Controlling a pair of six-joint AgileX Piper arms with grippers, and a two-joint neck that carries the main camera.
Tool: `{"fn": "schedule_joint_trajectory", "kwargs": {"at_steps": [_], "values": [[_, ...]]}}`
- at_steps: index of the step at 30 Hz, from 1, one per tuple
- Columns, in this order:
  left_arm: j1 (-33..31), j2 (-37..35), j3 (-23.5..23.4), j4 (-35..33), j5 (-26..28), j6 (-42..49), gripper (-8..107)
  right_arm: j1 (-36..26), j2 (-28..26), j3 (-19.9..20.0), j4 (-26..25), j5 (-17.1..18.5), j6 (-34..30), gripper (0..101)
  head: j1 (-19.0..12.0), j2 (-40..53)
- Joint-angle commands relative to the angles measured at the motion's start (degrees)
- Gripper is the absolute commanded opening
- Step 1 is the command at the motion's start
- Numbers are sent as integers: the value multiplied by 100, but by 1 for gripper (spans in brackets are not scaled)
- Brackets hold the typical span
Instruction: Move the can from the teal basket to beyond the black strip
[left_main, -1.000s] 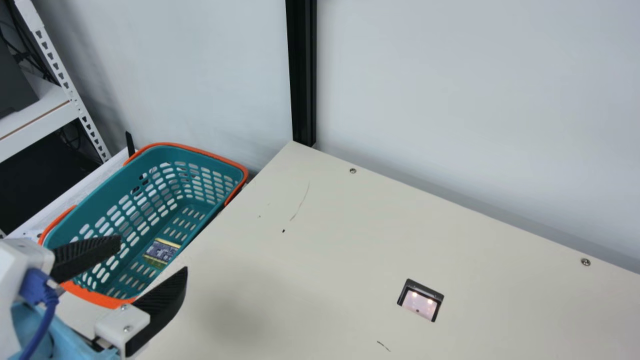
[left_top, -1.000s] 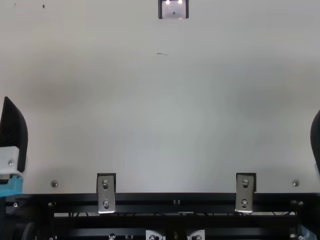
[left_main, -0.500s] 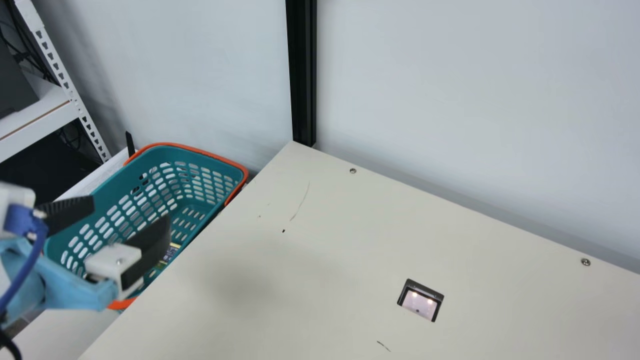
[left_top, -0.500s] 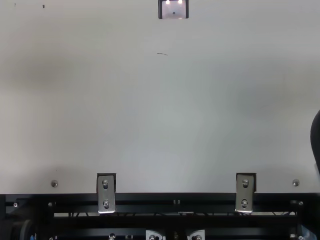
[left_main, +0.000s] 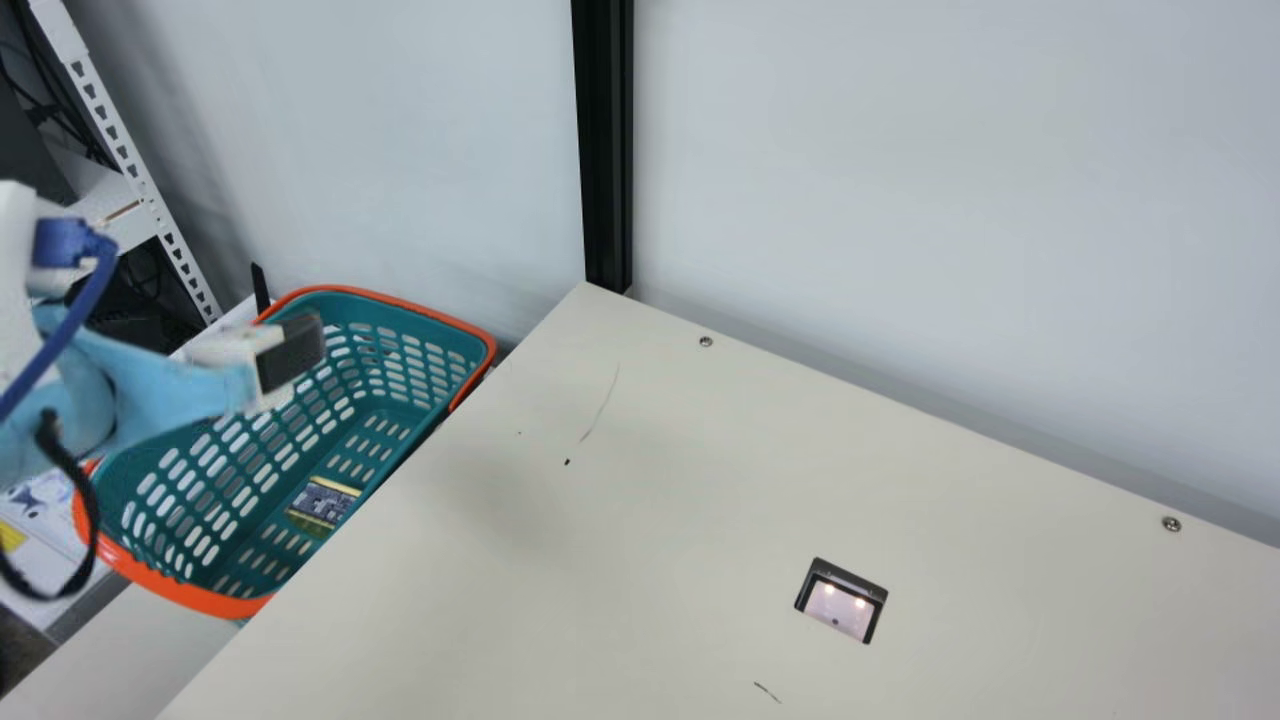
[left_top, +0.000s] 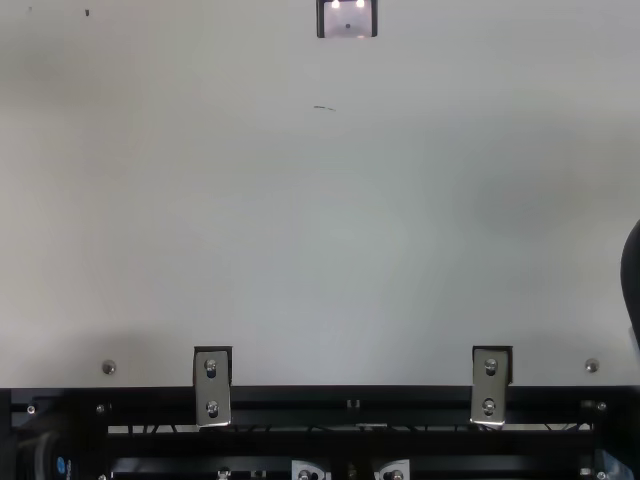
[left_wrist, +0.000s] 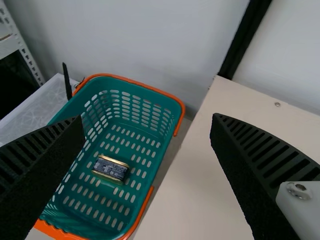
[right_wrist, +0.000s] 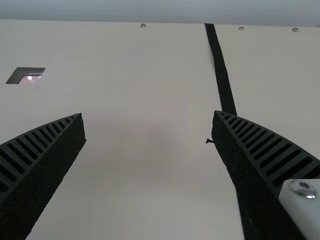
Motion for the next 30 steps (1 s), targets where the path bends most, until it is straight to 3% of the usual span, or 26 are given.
{"fn": "schedule_joint_trajectory", "kwargs": {"at_steps": [1,7,19,30], "values": [[229,470,-121,103,-20,-242,90,0,0,0,0,0,0,101,-213,62],[347,1273,-347,605,-57,-1084,90,0,0,0,0,0,0,101,-213,62],[-21,2958,-836,1421,196,-3183,90,0,0,0,0,0,0,101,-213,62],[6,4374,-1445,1362,213,-4191,90,0,0,0,0,0,0,101,-213,62]]}}
